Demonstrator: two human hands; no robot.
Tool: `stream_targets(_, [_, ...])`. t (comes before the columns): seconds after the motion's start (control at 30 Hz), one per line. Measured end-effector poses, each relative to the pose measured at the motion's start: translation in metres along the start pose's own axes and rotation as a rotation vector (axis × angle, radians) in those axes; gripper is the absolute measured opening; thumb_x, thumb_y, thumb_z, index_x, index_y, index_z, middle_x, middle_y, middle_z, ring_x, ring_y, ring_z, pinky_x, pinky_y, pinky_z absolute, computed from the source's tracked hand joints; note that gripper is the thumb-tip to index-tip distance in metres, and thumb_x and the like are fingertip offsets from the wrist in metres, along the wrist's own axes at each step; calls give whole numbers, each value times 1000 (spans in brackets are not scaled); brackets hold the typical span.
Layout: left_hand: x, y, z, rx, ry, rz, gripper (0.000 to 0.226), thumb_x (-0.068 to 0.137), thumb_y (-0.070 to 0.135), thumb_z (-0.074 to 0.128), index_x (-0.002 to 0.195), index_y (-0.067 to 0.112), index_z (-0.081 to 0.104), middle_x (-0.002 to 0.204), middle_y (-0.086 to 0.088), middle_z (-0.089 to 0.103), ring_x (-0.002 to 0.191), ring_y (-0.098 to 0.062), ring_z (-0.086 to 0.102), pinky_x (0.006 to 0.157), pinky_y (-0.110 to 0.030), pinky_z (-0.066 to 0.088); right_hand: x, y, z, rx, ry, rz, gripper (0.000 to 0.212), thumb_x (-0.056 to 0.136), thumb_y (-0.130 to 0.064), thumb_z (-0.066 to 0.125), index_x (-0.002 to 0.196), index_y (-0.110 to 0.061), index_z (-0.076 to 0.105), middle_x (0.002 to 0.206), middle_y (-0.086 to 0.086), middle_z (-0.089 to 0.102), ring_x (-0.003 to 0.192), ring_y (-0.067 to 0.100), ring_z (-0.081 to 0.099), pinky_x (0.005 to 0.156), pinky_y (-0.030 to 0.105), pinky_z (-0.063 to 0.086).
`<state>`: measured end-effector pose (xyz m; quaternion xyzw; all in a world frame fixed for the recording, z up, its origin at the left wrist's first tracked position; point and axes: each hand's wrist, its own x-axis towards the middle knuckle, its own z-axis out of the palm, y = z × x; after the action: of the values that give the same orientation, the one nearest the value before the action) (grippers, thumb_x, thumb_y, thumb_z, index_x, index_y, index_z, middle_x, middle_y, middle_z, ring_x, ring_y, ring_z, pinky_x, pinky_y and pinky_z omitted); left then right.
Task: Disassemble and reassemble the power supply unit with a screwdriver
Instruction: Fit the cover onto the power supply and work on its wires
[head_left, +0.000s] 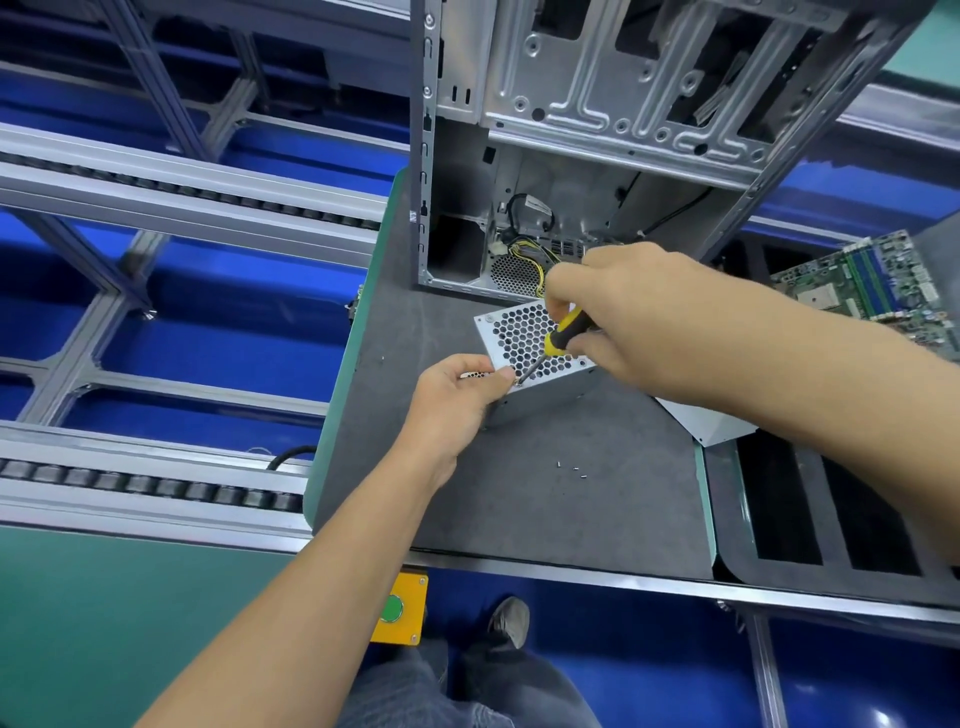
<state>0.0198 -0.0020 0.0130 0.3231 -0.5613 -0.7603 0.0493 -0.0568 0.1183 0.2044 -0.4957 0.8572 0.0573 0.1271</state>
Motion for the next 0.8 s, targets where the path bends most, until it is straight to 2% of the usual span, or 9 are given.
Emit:
stream_targets(0.1, [1,1,-1,70,-44,12,13,90,25,73,92,18,63,59,20,65,50,7,54,48,-7,40,-1,-1,1,-77,61,-90,11,95,-31,57,103,-25,53,91,-5,50,90,30,57,71,34,39])
stream_targets(0.17, [2,3,-1,69,-44,22,12,92,22,71,90,17,61,59,18,66,48,6,53,47,-8,39,0,-1,1,-31,90,-56,14,92,-36,62,101,-26,57,90,-1,60,88,32,60,72,36,46])
stream_targets(0.27, [4,4,0,47,-27,36,12,91,17,72,84,17,61,67,11,71,53,-1,56,51,-11,41,1,8,0,125,57,99,19,87,-40,70,88,-26,58,73,-5,60,78,22,59,67,33,46])
stream_targets(0.37, [3,5,1,29,-35,24,12,91,15,72,85,16,61,68,9,71,50,0,55,49,-10,41,2,20,0,367,-35,315,26,83,-44,75,78,-26,57,62,-3,64,51,3,51,46,23,40])
stream_targets(0.47, [2,6,1,31,-21,5,12,91,17,72,89,15,61,78,1,73,53,-2,56,52,-13,42,2,23,-2,533,-41,475,28,85,-47,72,80,-20,65,47,-2,60,33,7,47,27,13,26])
stream_targets(0.5, [3,6,1,34,-16,0,11,91,17,73,90,15,62,81,-1,73,55,-4,56,54,-15,42,2,24,0,444,-65,468,36,87,-55,65,77,-21,66,51,3,62,42,9,52,28,16,29])
stream_targets(0.6, [3,7,2,41,-7,-5,11,91,17,72,89,14,62,81,-2,72,57,-9,53,57,-22,41,3,22,4,85,-87,438,62,83,-76,40,74,-22,69,67,11,54,79,26,56,50,29,36])
stream_targets(0.7, [5,7,2,36,1,-2,12,90,15,73,84,15,63,74,2,70,52,-6,52,53,-19,41,4,17,6,83,1,309,60,87,-65,39,73,-17,72,56,9,48,64,28,52,51,31,36])
stream_targets(0.8, [6,7,2,42,7,-5,12,90,15,73,83,16,64,73,2,69,49,-3,52,50,-14,41,0,13,10,-46,94,111,53,91,-57,41,79,-10,63,68,7,53,67,36,54,61,39,47])
